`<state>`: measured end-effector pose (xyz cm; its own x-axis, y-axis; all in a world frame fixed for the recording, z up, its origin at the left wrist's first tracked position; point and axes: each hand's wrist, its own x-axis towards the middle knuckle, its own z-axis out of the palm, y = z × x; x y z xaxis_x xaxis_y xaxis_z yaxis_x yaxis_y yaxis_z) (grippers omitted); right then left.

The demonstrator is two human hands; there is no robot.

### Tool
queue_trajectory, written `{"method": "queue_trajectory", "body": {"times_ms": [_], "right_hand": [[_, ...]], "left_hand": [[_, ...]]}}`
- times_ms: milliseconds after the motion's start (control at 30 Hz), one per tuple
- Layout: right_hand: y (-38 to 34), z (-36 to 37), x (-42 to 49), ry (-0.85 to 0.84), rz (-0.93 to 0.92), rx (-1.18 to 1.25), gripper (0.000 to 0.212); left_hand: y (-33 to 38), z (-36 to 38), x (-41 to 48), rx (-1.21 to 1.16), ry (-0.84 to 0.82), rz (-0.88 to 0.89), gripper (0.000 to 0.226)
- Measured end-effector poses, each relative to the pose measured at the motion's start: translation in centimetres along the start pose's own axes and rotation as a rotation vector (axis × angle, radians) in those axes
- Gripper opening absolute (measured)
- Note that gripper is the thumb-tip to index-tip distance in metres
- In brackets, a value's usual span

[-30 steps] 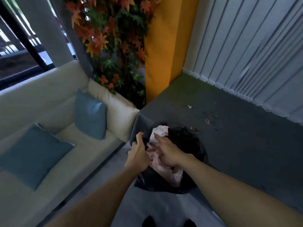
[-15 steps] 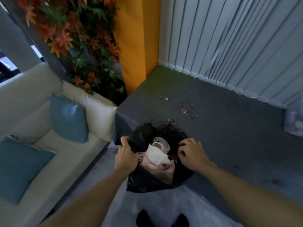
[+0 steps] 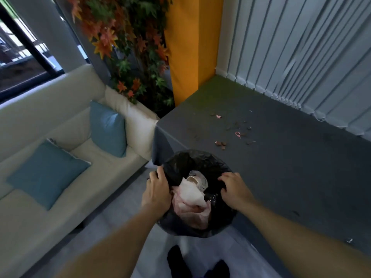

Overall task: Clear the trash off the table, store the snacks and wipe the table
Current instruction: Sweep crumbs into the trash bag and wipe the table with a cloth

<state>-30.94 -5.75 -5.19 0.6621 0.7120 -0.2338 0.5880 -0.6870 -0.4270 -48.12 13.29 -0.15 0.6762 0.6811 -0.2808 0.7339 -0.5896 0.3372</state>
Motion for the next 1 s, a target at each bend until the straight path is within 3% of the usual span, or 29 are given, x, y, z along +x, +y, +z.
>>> {"method": "queue_trajectory", "body": {"times_ms": [333,667,1000], "right_hand": [[2.9,0.2,-3.1,-0.061,0.093,0.023,0.048],[4.7,-0.5,-10.1,0.041,0.355,0.028,0.054],[3.9,0.6,-17.7,0.181,0.576,0.044,0.074]], "left_hand": [[1.6,3.3,-2.9,-0.107,-0.105,-0.022,0.072],[3.6,4.5,-3.0,-0.050,-0.280,0.166,0.083],[5.3,4.4,-4.8,0.027,-0.437,0.529,0.081]]}}
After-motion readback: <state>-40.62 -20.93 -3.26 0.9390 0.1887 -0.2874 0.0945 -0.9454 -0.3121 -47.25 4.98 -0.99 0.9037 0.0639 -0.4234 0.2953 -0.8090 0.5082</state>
